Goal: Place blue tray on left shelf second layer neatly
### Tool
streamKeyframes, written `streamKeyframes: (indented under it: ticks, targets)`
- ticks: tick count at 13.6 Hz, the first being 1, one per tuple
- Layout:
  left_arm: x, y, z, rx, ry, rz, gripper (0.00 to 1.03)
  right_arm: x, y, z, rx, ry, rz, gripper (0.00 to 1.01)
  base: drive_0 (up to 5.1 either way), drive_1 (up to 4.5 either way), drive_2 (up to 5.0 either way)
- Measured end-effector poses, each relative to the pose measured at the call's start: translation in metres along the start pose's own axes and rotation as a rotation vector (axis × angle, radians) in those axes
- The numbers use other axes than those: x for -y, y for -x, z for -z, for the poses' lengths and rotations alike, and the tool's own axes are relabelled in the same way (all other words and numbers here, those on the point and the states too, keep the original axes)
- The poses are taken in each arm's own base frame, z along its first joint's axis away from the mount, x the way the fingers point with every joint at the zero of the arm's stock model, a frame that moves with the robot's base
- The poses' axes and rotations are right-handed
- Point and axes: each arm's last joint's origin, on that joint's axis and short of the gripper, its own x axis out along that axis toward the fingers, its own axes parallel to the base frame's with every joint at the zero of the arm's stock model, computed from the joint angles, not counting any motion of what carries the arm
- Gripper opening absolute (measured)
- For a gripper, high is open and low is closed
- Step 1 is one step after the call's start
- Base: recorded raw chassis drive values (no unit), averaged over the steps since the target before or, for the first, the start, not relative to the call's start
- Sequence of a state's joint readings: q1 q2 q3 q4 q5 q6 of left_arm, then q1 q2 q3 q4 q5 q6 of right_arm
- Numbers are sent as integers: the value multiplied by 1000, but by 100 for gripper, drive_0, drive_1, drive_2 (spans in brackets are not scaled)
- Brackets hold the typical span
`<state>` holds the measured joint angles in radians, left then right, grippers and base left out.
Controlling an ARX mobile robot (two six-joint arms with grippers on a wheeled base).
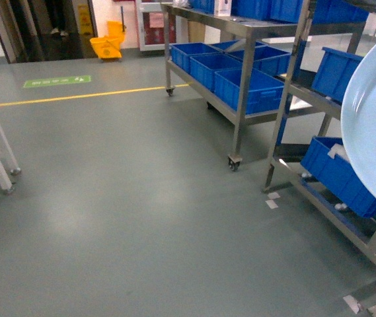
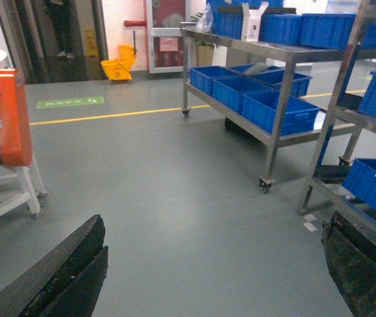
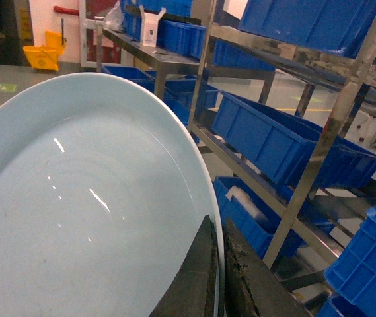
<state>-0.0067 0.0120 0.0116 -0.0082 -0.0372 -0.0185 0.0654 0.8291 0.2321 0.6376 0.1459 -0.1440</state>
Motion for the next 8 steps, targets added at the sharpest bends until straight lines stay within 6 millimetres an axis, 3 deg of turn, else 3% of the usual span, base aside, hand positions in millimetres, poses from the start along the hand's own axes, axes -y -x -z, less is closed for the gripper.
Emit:
streamKeyframes:
  ticks: [1,8]
  targets:
    - [0,0,0,-2,0,-2,98,0,0,0,0,0,0,2,-173,257,-604]
    - [0,0,0,0,0,-2,98,0,0,0,-1,0,2,2,-176,-176,-176]
